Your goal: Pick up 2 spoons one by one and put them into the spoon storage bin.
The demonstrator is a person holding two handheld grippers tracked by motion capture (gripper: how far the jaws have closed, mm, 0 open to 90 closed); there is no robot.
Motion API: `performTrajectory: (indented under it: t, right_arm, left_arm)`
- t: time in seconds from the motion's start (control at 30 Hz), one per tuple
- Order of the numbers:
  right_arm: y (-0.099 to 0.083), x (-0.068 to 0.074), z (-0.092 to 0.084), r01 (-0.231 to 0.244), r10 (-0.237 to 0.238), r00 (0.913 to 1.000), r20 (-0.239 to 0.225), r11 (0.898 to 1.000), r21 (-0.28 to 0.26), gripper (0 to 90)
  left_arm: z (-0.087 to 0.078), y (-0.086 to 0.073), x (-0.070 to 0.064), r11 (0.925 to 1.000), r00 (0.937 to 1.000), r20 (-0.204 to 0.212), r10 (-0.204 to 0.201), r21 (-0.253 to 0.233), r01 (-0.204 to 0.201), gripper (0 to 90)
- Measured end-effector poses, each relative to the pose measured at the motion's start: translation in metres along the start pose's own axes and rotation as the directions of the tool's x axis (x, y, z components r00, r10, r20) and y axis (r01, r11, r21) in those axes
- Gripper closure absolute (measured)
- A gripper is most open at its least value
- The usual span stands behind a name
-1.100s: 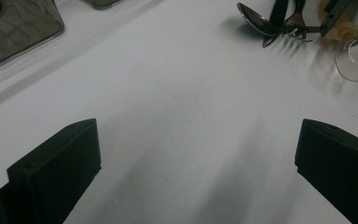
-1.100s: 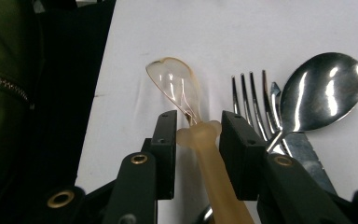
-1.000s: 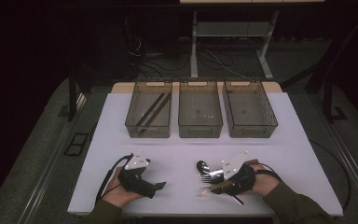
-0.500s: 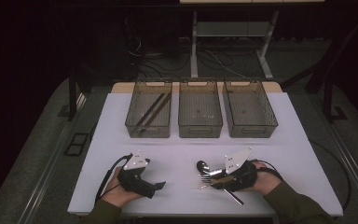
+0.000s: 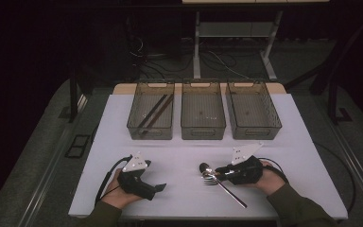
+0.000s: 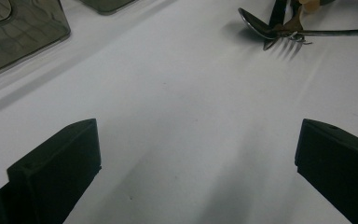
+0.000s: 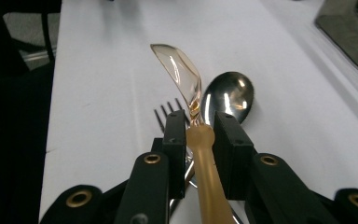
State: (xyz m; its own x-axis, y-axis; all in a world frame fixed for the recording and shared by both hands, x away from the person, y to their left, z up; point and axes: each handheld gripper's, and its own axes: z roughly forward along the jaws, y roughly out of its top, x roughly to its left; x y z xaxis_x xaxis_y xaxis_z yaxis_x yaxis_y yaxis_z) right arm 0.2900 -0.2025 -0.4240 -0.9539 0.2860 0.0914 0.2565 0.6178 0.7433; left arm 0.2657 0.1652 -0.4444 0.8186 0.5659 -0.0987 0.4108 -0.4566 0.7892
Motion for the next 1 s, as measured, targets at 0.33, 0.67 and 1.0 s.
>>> performTrajectory:
  t: [0.33,0.67,1.0]
  right_arm:
    - [0.002,-0.001,-0.004,-0.041,0.041,0.9988,0.028,0.999,-0.017,75.8]
    - [0.010,-0.004,-0.013,-0.084,0.087,0.9951,0.047,0.994,-0.065,75.9]
    - [0.024,-0.018,-0.018,-0.133,0.142,0.9849,0.099,0.987,-0.094,75.8]
  left_arm:
    - [0.000,0.001,-0.001,1.0000,1.0000,0.004,0.005,-0.004,-0.005,0.0]
    - [0.000,0.001,-0.002,0.9999,0.9999,0.015,0.002,-0.016,-0.001,0.0]
    - [0.000,0.001,-0.002,0.9998,0.9998,0.020,0.008,-0.020,-0.008,0.0]
